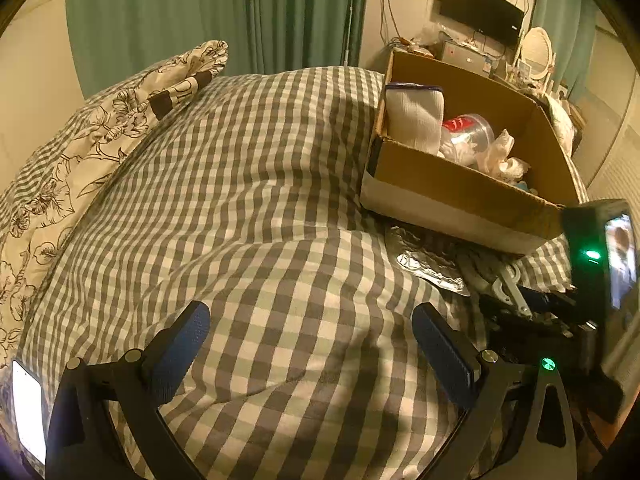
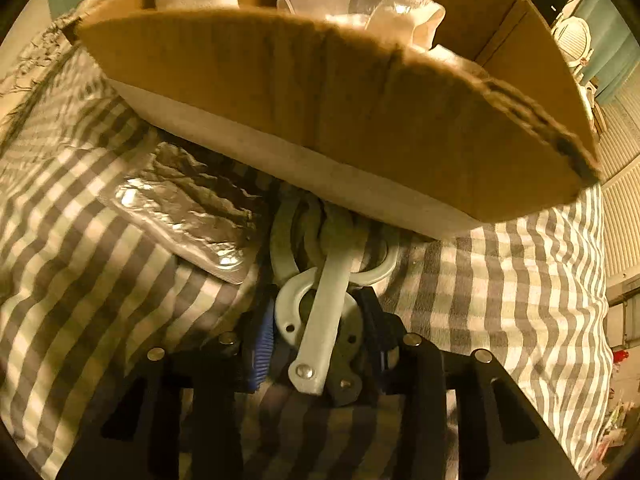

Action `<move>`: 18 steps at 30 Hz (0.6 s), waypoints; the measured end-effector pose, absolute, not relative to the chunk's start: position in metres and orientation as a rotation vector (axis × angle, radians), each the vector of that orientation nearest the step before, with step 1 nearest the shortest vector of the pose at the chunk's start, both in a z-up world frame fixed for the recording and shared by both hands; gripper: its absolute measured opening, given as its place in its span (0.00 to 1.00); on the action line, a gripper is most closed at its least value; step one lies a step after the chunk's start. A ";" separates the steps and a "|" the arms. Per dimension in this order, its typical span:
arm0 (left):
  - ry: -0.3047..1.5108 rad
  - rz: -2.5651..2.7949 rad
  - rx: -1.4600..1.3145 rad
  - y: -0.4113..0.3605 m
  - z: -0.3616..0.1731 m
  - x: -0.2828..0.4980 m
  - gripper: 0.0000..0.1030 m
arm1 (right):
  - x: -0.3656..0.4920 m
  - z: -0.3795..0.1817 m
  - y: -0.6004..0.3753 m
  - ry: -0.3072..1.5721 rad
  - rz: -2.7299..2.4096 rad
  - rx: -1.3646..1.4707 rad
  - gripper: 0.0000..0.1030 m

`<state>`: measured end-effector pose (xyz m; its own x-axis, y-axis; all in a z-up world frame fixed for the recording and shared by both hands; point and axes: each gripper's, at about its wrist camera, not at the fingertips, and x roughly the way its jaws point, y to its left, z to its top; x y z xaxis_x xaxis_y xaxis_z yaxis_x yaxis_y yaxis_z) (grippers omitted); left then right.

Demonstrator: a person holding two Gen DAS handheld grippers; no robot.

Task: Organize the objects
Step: 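Grasp the pale green plastic hanger with the right gripper, then grasp the foil blister tray with the left gripper while the right holds the hanger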

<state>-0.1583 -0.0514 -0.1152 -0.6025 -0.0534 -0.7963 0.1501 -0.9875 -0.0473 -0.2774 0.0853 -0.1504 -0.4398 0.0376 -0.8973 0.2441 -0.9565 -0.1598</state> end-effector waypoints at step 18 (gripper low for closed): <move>-0.082 -2.799 1.450 0.012 -0.117 -0.185 1.00 | -0.187 -0.058 0.139 0.206 -2.674 1.244 0.32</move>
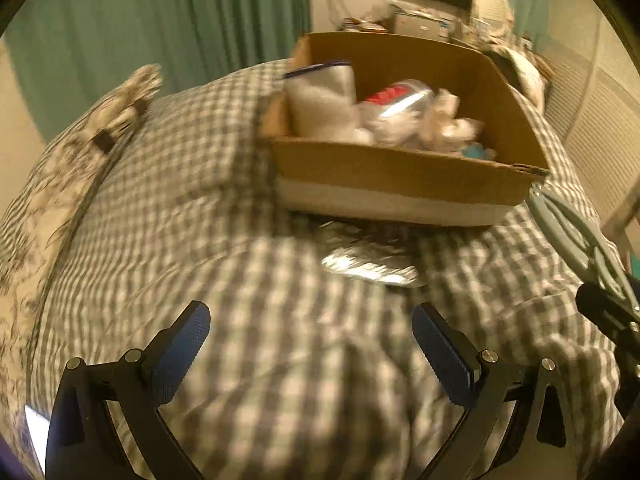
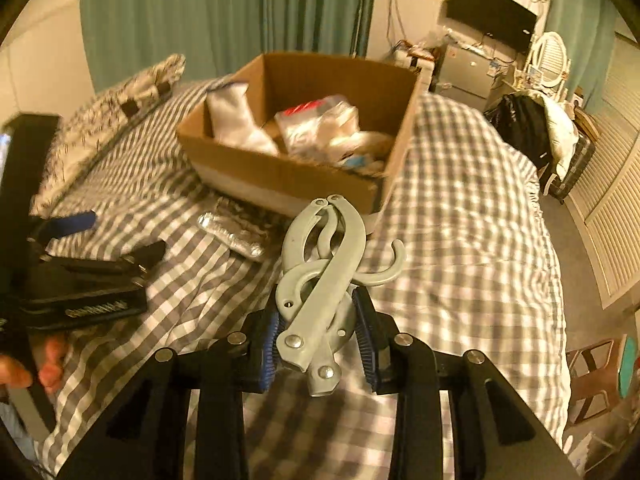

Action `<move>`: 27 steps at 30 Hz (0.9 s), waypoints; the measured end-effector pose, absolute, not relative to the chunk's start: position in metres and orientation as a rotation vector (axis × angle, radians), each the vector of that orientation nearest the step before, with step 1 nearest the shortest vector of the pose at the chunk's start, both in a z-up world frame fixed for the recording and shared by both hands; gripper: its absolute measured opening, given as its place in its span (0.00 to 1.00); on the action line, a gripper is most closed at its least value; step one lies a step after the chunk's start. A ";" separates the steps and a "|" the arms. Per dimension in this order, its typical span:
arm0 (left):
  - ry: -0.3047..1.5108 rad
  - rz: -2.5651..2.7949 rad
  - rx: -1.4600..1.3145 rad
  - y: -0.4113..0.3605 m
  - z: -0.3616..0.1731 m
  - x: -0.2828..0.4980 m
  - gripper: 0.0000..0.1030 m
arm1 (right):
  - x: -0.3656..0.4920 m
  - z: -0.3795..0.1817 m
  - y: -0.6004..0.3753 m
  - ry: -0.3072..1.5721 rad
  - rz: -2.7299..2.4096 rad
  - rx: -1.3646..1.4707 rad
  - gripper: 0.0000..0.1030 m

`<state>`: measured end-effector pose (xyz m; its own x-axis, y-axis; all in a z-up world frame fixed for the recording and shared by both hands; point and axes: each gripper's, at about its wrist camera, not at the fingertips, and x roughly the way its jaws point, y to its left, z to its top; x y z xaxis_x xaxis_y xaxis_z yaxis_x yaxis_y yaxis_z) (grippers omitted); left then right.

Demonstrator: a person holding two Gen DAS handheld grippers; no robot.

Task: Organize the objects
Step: 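Grasp the foil blister tray with the left gripper while the right holds the hanger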

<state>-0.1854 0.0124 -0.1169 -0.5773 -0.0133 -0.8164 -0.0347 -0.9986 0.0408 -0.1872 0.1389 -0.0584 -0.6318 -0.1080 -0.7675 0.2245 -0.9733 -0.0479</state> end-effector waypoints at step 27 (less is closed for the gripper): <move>0.251 2.552 -1.625 0.066 -0.191 -0.265 1.00 | -0.190 -0.074 0.177 0.049 -2.667 1.251 0.32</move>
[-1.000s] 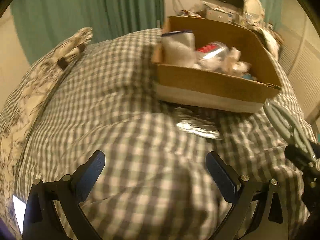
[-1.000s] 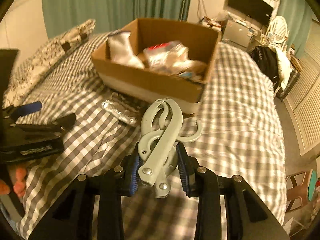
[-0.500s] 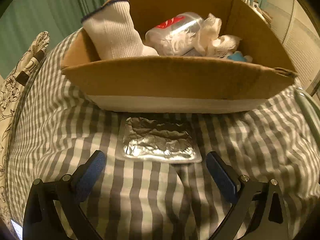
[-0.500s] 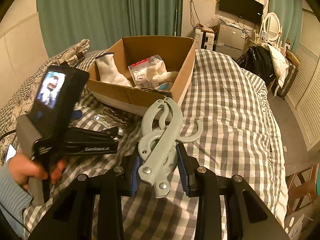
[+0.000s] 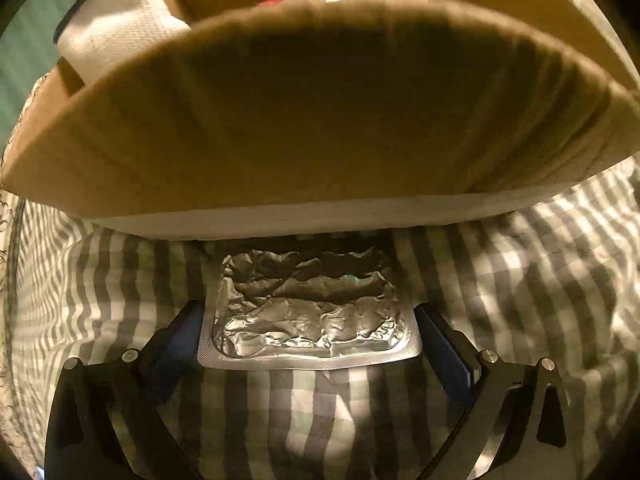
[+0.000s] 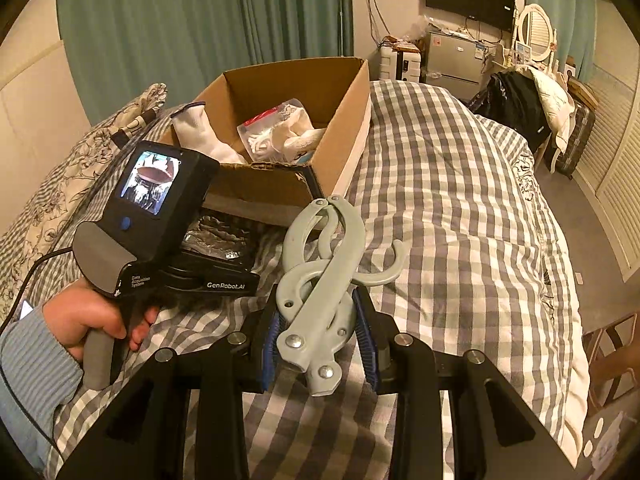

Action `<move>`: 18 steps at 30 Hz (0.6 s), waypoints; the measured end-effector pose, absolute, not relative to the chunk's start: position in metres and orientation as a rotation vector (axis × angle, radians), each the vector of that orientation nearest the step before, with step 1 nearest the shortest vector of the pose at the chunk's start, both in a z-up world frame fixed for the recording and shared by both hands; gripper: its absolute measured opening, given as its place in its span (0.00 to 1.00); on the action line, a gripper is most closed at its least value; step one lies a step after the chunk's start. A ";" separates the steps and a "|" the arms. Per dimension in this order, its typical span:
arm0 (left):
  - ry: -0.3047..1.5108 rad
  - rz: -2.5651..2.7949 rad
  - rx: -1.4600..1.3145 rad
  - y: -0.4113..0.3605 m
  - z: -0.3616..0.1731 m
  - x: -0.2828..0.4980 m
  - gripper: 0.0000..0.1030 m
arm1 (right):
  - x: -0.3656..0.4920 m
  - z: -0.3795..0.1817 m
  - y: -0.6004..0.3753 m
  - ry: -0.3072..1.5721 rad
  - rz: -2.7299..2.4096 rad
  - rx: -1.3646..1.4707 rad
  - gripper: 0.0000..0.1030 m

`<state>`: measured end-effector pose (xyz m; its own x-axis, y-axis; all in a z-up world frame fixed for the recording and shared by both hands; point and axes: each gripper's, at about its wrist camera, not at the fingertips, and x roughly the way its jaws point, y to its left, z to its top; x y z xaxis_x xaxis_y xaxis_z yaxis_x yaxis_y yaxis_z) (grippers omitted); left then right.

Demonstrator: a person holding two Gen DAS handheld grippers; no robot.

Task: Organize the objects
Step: 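Grasp the foil blister tray with the left gripper while the right holds the hanger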

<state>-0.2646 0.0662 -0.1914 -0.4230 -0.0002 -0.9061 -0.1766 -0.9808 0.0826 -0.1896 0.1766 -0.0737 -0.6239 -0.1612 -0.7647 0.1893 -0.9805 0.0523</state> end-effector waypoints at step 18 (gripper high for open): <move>-0.138 2.466 -1.518 0.021 -0.130 -0.180 0.98 | -0.150 -0.039 0.179 0.107 -2.738 1.198 0.32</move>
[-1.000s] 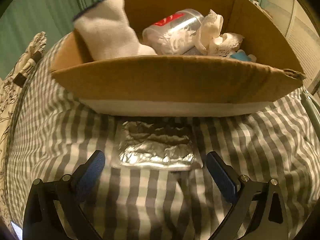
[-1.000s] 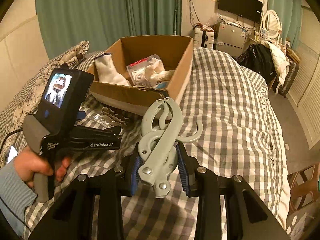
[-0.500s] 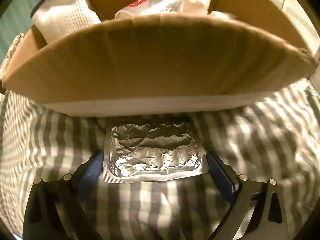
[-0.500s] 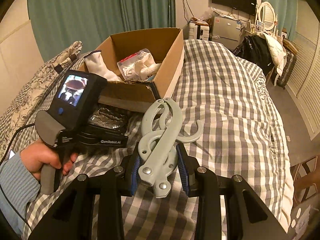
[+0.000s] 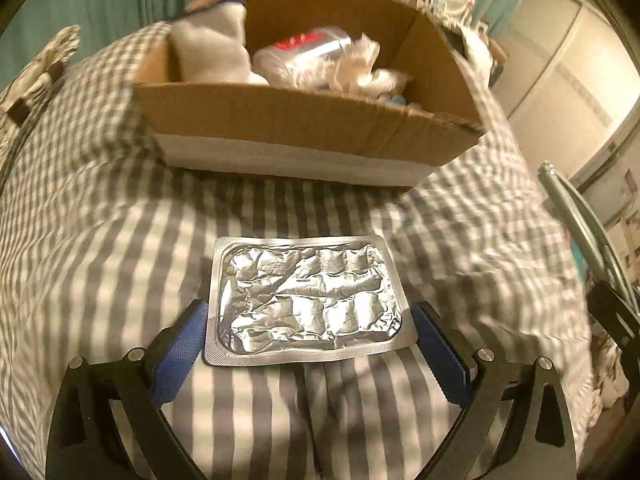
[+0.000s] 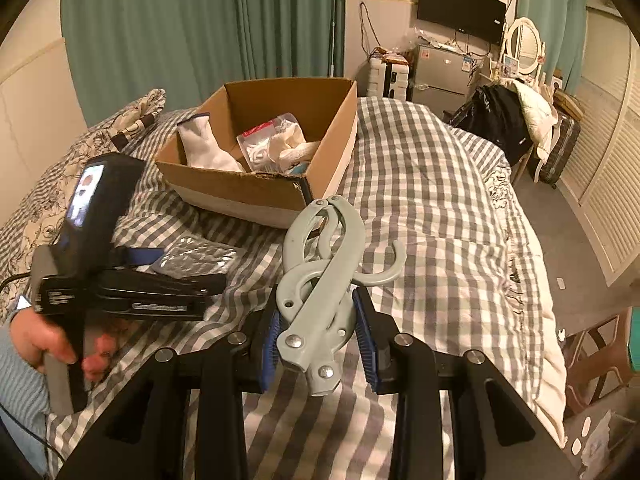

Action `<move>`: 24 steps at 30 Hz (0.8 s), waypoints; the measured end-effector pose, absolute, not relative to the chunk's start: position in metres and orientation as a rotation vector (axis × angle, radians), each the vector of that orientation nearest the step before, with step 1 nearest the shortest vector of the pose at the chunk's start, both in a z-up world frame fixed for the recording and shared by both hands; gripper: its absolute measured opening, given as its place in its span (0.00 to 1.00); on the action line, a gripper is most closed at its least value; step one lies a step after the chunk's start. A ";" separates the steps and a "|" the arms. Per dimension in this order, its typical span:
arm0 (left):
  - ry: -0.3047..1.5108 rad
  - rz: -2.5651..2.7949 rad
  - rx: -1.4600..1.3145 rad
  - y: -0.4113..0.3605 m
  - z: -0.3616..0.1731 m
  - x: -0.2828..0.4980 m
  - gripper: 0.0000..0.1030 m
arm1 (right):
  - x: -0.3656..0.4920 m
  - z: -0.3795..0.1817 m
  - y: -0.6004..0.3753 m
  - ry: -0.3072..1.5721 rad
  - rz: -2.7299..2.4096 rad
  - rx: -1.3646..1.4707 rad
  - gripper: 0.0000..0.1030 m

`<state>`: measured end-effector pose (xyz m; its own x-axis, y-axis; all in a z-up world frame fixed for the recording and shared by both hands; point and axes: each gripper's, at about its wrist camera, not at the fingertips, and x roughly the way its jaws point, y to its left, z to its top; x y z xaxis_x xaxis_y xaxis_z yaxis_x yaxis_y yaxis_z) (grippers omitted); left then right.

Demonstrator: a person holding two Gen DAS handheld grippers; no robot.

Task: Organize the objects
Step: 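Grasp the foil blister tray with the left gripper while the right holds the hanger, then lower the foil tray and hanger into the box and open both grippers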

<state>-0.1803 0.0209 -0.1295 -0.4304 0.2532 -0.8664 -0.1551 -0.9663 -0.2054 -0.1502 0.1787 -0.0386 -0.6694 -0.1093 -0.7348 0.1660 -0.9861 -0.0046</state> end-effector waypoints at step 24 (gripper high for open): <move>-0.128 2.788 -0.932 0.000 0.051 -0.094 0.98 | -0.097 0.079 0.133 0.257 -2.822 0.850 0.32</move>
<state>-0.0944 -0.0004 0.0507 -0.7816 0.2149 -0.5856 -0.1602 -0.9764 -0.1445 -0.0966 0.1328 0.0787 -0.8196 -0.1246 -0.5592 0.2235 -0.9683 -0.1119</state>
